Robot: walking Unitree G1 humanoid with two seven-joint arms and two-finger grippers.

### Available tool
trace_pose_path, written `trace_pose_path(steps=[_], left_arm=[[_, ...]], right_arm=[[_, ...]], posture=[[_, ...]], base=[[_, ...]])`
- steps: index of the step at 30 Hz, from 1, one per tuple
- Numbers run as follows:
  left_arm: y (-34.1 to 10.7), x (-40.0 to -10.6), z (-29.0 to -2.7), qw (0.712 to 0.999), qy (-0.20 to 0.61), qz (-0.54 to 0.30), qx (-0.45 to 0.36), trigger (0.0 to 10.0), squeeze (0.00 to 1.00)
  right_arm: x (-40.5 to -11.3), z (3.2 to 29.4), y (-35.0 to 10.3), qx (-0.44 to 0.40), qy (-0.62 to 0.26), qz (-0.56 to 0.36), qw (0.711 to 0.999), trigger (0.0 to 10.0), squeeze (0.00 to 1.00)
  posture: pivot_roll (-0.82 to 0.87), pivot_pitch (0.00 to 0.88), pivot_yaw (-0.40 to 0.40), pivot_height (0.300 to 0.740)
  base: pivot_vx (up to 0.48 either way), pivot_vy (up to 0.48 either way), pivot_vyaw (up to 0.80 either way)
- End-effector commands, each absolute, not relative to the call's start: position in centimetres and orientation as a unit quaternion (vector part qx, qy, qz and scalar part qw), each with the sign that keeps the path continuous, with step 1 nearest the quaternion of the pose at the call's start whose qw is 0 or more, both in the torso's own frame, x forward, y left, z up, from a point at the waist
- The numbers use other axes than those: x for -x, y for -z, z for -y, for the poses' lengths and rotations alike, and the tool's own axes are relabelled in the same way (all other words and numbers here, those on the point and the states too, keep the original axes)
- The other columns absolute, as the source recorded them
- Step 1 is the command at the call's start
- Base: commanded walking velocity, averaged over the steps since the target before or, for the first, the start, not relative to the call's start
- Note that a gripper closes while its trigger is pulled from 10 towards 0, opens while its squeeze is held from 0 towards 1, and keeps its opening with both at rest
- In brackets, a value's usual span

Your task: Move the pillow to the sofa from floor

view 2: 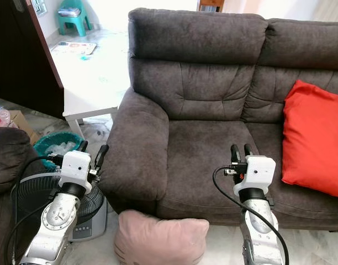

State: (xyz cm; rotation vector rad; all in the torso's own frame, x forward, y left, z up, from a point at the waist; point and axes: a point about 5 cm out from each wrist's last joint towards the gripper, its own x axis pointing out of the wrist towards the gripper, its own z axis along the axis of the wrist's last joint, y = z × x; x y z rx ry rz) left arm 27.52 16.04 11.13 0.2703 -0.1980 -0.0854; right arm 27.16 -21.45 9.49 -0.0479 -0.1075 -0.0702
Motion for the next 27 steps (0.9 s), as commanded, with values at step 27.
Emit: trace_pose_path(steps=[27], left_arm=[[-10.84,-27.41,-16.05,0.986,0.035,0.092,-0.134,10.0,0.00]], right_arm=[[-27.76,20.33,-9.78,0.023,0.018,0.051,0.998,10.0,0.00]], posture=[[0.10,0.016,-0.068,0.647]], base=[[0.000,0.000,0.00]])
